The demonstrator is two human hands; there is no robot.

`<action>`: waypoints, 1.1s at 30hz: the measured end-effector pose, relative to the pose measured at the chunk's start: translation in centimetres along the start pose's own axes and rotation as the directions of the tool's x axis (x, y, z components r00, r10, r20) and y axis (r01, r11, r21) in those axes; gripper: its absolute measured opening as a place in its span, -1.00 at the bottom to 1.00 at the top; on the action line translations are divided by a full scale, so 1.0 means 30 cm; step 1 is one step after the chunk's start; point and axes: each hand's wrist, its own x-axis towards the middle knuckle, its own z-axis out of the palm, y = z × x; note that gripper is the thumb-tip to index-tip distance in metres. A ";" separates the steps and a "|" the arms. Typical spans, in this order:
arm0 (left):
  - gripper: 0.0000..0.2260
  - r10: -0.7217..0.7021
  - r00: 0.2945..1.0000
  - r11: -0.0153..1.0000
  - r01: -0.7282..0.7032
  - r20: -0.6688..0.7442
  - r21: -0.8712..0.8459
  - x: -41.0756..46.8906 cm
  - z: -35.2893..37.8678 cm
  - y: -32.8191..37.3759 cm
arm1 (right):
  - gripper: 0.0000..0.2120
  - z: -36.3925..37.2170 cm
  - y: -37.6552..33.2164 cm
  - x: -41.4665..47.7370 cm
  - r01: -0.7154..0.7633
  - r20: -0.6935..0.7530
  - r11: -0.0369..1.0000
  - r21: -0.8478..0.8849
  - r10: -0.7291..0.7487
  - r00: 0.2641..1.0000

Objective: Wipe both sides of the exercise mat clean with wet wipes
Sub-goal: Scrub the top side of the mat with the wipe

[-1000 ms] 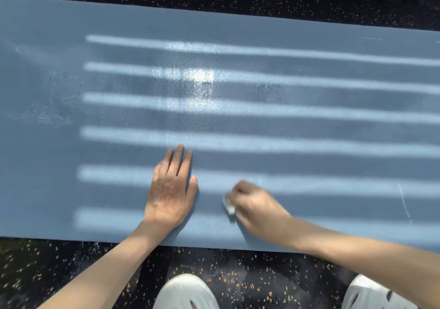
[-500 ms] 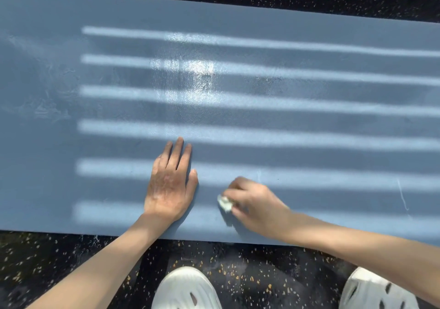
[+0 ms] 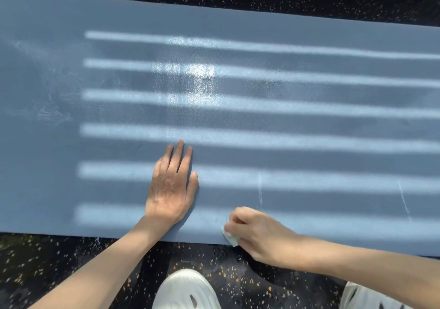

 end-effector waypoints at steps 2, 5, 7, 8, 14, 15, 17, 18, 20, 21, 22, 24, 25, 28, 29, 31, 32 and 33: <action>-0.47 0.008 1.000 1.000 -0.008 -0.002 0.003 0.000 0.000 0.003 | -0.88 -0.038 0.030 0.048 -0.044 -0.089 0.998 -0.035 0.041 0.995; -0.48 0.026 1.000 1.000 -0.026 0.006 0.009 -0.003 0.002 0.007 | -0.88 -0.049 0.052 0.100 -0.117 -0.260 0.992 -0.053 0.099 0.961; -0.48 0.024 1.000 1.000 -0.024 0.002 0.003 -0.003 0.000 0.006 | -0.89 0.004 0.012 0.036 -0.026 -0.105 0.997 -0.071 0.018 0.994; -0.48 0.041 0.999 0.999 -0.041 -0.002 -0.008 -0.009 -0.001 0.008 | -0.88 0.029 -0.014 -0.006 0.047 0.015 0.998 -0.039 -0.047 0.999; -0.55 0.322 0.946 0.946 -0.323 0.027 0.027 -0.129 0.026 0.134 | -0.85 -0.016 0.004 -0.002 -0.098 -0.112 0.994 0.045 0.103 0.988; -0.56 0.316 0.948 0.949 -0.316 0.019 0.006 -0.131 0.029 0.139 | -0.86 -0.025 0.014 0.000 -0.165 -0.157 0.984 0.072 0.174 0.972; -0.58 0.300 0.954 0.952 -0.299 0.003 -0.069 -0.129 0.029 0.130 | -0.87 -0.051 0.026 -0.004 -0.230 -0.221 0.965 0.125 0.253 0.942; -0.59 0.288 0.958 0.951 -0.287 -0.002 -0.120 -0.126 0.024 0.121 | -0.87 -0.065 0.031 -0.004 -0.248 -0.243 0.954 0.168 0.284 0.927; -0.63 0.273 0.962 0.941 -0.269 -0.012 -0.206 -0.115 0.013 0.107 | -0.81 -0.092 0.034 0.004 -0.280 -0.253 0.925 0.257 0.343 0.904; -0.65 0.274 0.962 0.935 -0.270 -0.016 -0.230 -0.106 0.006 0.104 | -0.79 -0.103 0.036 0.015 -0.282 -0.254 0.920 0.272 0.352 0.901; -0.66 0.281 0.960 0.930 -0.275 -0.014 -0.245 -0.096 -0.001 0.101 | -0.78 -0.112 0.040 0.028 -0.285 -0.266 0.920 0.268 0.355 0.896; -0.67 0.311 0.951 0.922 -0.302 -0.002 -0.245 -0.067 -0.013 0.099 | -0.79 -0.130 0.056 0.049 -0.285 -0.316 0.930 0.232 0.349 0.882; -0.66 0.323 0.947 0.921 -0.313 0.002 -0.230 -0.052 -0.015 0.096 | -0.82 -0.135 0.055 0.054 -0.273 -0.330 0.940 0.206 0.329 0.885; -0.62 0.282 0.959 0.953 -0.281 -0.007 -0.111 -0.012 -0.004 0.069 | -0.86 -0.106 0.018 0.034 -0.128 -0.154 0.989 0.074 0.138 0.978; -0.60 0.237 0.971 0.969 -0.237 -0.011 -0.063 -0.003 -0.001 0.054 | -0.87 -0.098 0.008 0.027 -0.077 -0.044 0.997 0.015 0.077 0.996; -0.55 0.151 0.988 0.988 -0.151 -0.007 0.001 0.010 0.002 0.027 | -0.89 -0.115 0.041 0.062 -0.076 -0.037 0.995 -0.071 0.073 0.997; -0.54 0.131 0.991 0.991 -0.131 -0.003 0.021 0.011 0.006 0.019 | -0.90 -0.131 0.062 0.086 -0.116 -0.143 0.990 -0.078 0.104 0.984; -0.53 0.124 0.992 0.992 -0.124 -0.004 0.032 0.009 0.009 0.015 | -0.88 -0.136 0.077 0.104 -0.158 -0.238 0.983 -0.090 0.133 0.962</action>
